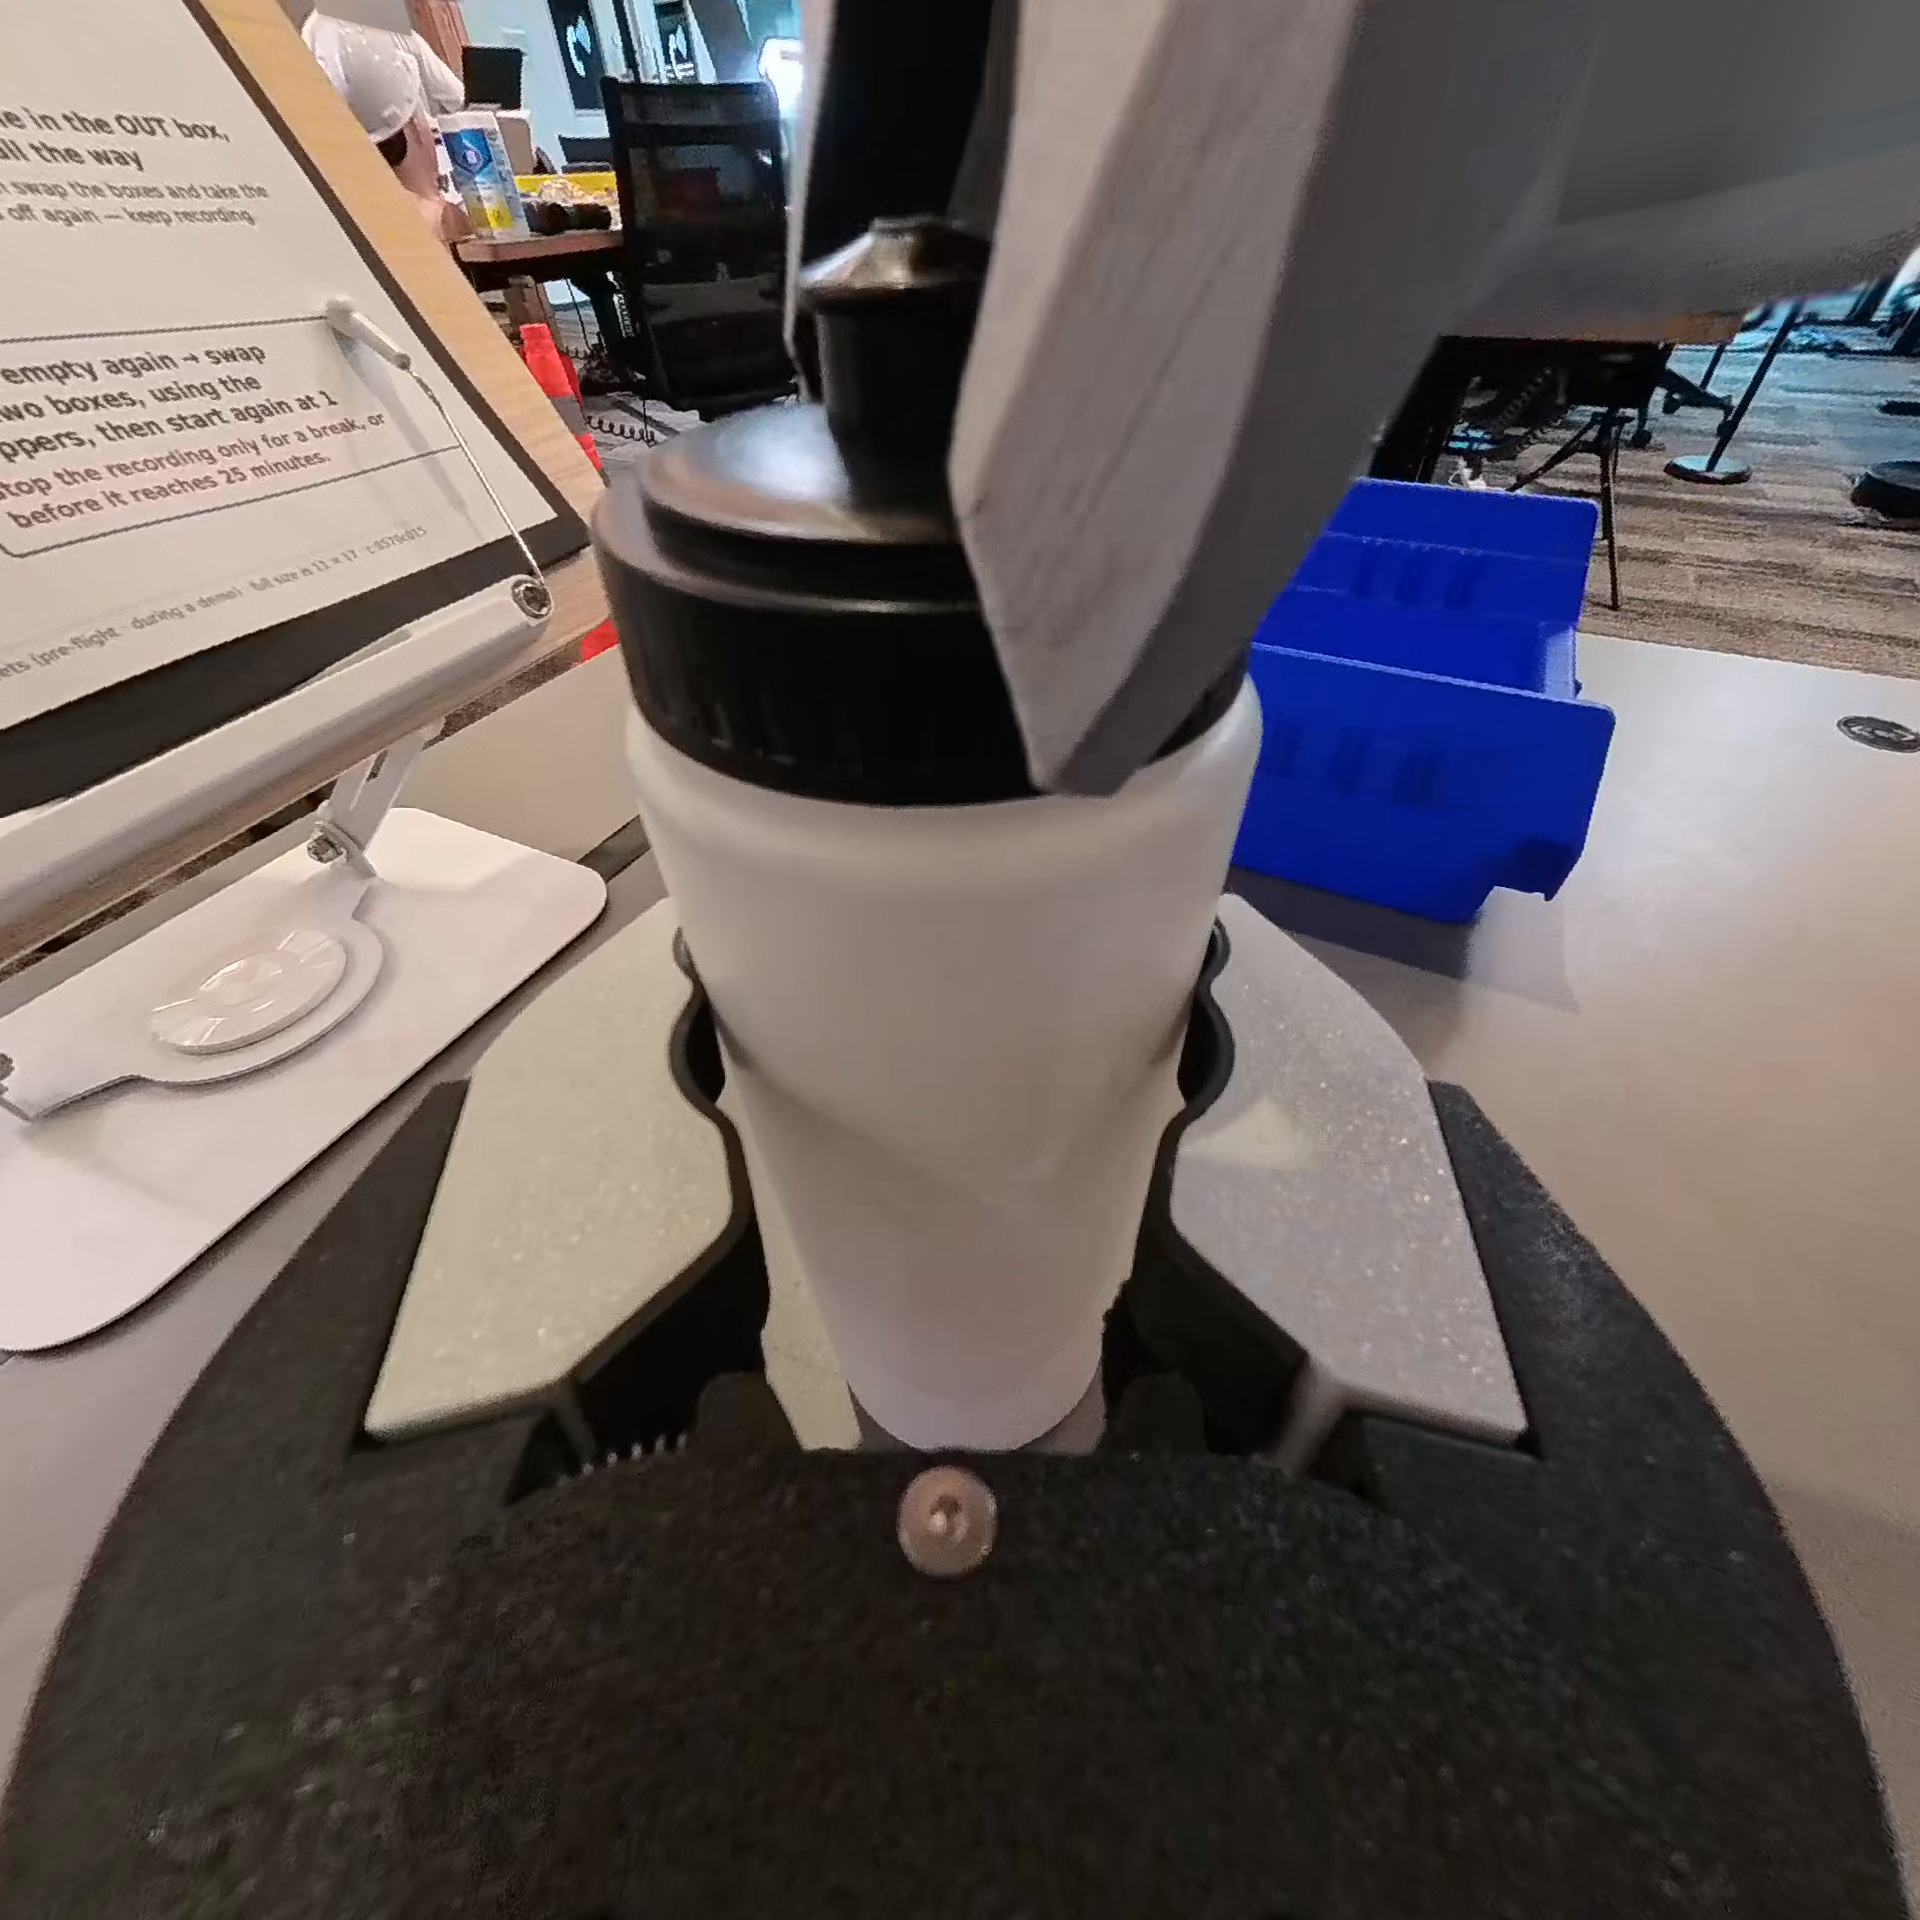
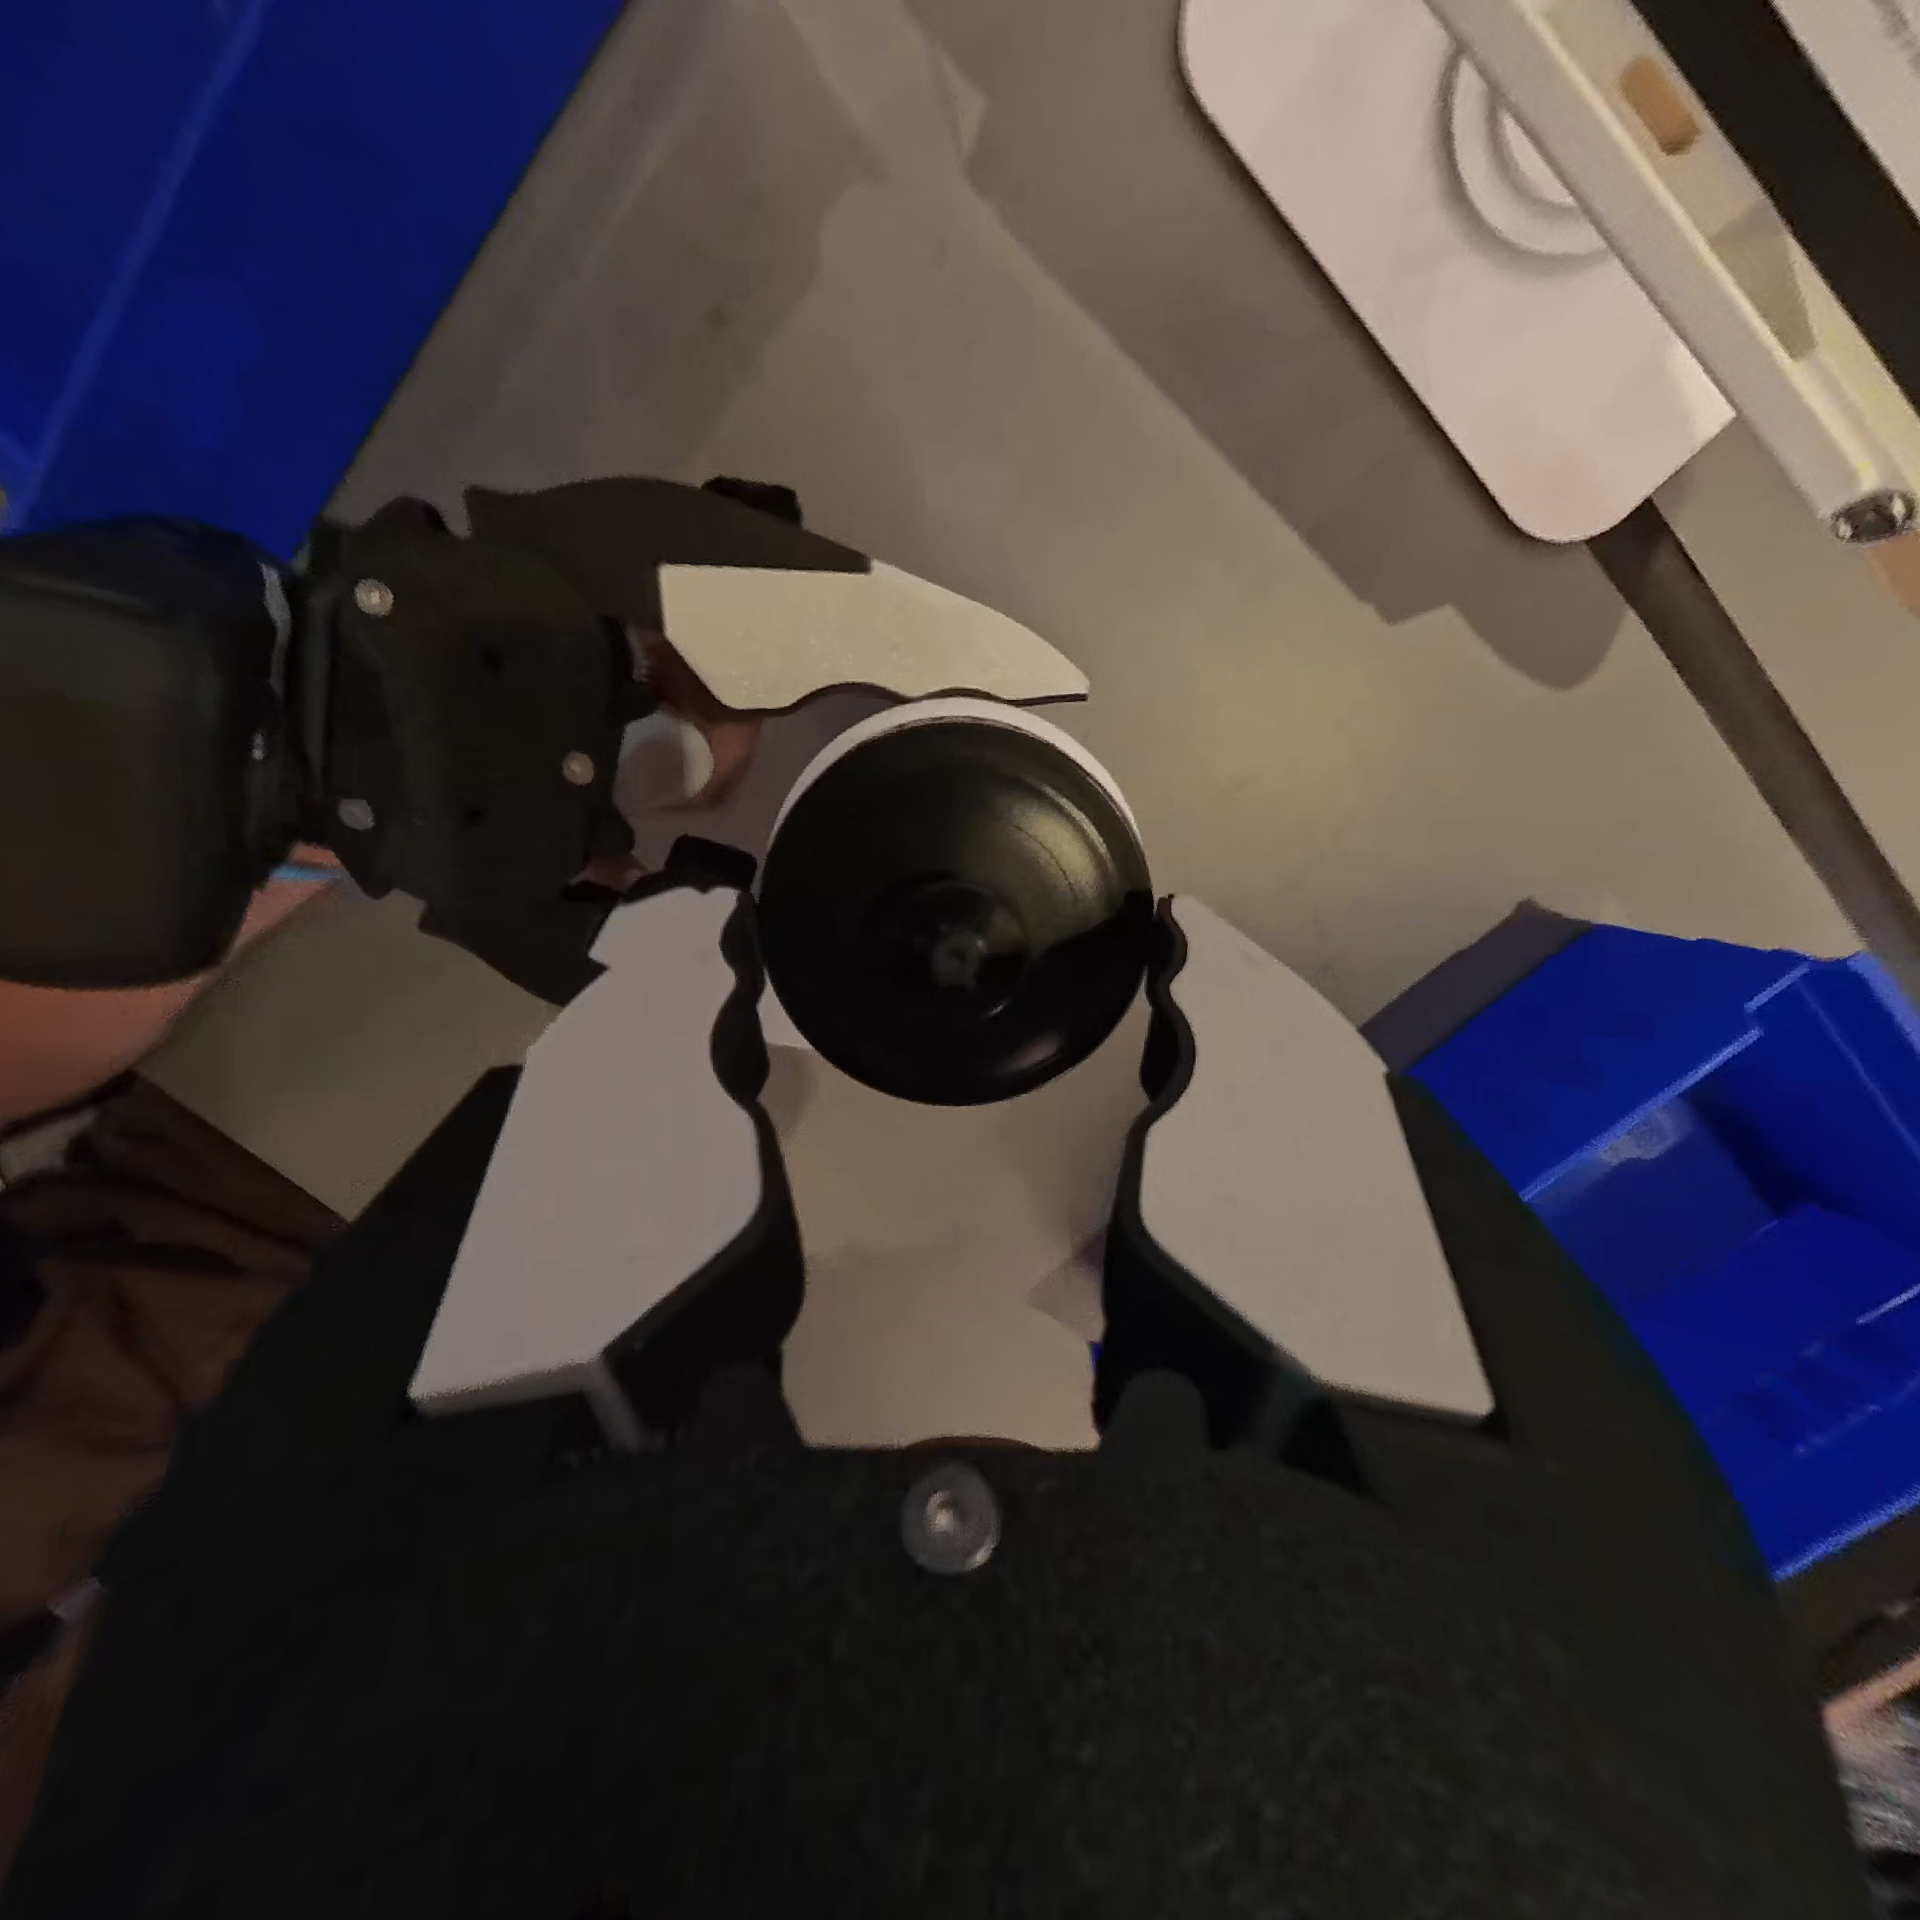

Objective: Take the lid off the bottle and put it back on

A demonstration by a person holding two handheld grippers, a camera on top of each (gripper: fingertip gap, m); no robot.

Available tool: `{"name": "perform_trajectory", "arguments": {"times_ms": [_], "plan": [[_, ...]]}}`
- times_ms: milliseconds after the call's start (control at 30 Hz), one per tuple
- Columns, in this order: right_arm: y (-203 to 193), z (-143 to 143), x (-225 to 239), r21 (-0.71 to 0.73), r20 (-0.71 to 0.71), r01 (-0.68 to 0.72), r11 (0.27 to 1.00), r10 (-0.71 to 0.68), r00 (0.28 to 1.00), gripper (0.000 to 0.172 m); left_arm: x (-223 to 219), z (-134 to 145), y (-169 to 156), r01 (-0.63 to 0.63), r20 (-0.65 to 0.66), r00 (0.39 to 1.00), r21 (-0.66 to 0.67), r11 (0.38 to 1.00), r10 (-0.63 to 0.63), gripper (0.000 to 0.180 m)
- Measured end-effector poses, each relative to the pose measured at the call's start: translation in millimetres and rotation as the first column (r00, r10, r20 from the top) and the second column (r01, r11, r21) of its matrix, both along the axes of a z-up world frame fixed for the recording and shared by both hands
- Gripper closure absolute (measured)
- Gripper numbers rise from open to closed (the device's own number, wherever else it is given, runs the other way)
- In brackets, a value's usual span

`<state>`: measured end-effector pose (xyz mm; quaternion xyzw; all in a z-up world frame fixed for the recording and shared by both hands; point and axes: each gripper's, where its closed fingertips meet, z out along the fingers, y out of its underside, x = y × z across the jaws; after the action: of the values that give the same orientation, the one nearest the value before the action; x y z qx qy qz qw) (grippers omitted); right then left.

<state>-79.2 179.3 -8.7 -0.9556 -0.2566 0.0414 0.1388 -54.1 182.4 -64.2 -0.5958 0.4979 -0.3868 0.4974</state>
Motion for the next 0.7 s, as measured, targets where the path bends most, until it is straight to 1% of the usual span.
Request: {"name": "perform_trajectory", "arguments": {"times_ms": [67,133,167,200,267,300,367,400,433,467,500,533,567,633,667,700], "plan": [[-1,0,1,-0.04,0.052,-0.144,0.989,0.146,0.988,0.101,0,0,0,0.003,-0.003,1.0,0.004,1.0,-0.003,0.094],[-4,0,4,-0.099,0.087,-0.29,0.952,0.299,0.95,0.101,2,0,-2,0.005,-0.009,1.0,0.012,1.0,-0.005,0.094],[-4,0,6,-0.123,0.106,-0.386,0.914,0.399,0.911,0.101,3,0,-3,0.009,-0.01,1.0,0.014,1.0,-0.009,0.094],[-5,0,7,-0.14,0.123,-0.487,0.862,0.503,0.855,0.101,3,0,-3,0.013,-0.01,1.0,0.016,1.0,-0.013,0.094],[-4,1,7,-0.145,0.162,-0.673,0.725,0.688,0.707,0.101,3,0,-3,0.015,-0.01,1.0,0.015,1.0,-0.015,0.094],[-2,1,6,-0.138,0.177,-0.717,0.684,0.729,0.661,0.101,2,0,-2,0.013,-0.008,1.0,0.008,1.0,-0.013,0.094],[0,2,4,-0.132,0.184,-0.742,0.658,0.751,0.634,0.101,1,0,-1,0.013,0.001,1.0,-0.001,1.0,-0.013,0.094],[1,3,3,-0.114,0.191,-0.741,0.661,0.747,0.637,0.102,1,0,0,0.012,0.003,1.0,-0.007,1.0,-0.012,0.094],[2,4,1,-0.083,0.2,-0.728,0.68,0.727,0.657,0.102,0,0,0,0.013,0.004,1.0,-0.009,1.0,-0.013,0.094],[4,6,0,-0.046,0.206,-0.703,0.71,0.695,0.689,0.097,0,0,0,0.013,0.004,1.0,-0.008,1.0,-0.013,0.094],[7,9,1,-0.013,0.215,-0.658,0.753,0.644,0.734,0.088,1,0,0,0.013,0.003,1.0,-0.005,1.0,-0.013,0.094],[6,12,0,0.014,0.194,-0.596,0.803,0.583,0.789,0.079,1,0,-1,0.013,0.0,1.0,-0.002,1.0,-0.013,0.094],[3,14,-5,0.05,0.138,-0.528,0.848,0.518,0.844,0.073,1,0,-1,0.013,-0.001,1.0,0.0,1.0,-0.013,0.094],[3,21,-12,0.14,0.038,-0.369,0.919,0.368,0.929,0.077,1,0,-1,0.013,0.0,1.0,0.0,1.0,-0.013,0.094],[5,23,-11,0.179,0.014,-0.285,0.942,0.288,0.958,0.078,1,0,-1,0.013,0.002,1.0,-0.002,1.0,-0.013,0.094],[9,23,-3,0.199,0.027,-0.176,0.964,0.174,0.984,0.084,1,0,0,0.013,0.005,1.0,-0.005,1.0,-0.013,0.094]]}}
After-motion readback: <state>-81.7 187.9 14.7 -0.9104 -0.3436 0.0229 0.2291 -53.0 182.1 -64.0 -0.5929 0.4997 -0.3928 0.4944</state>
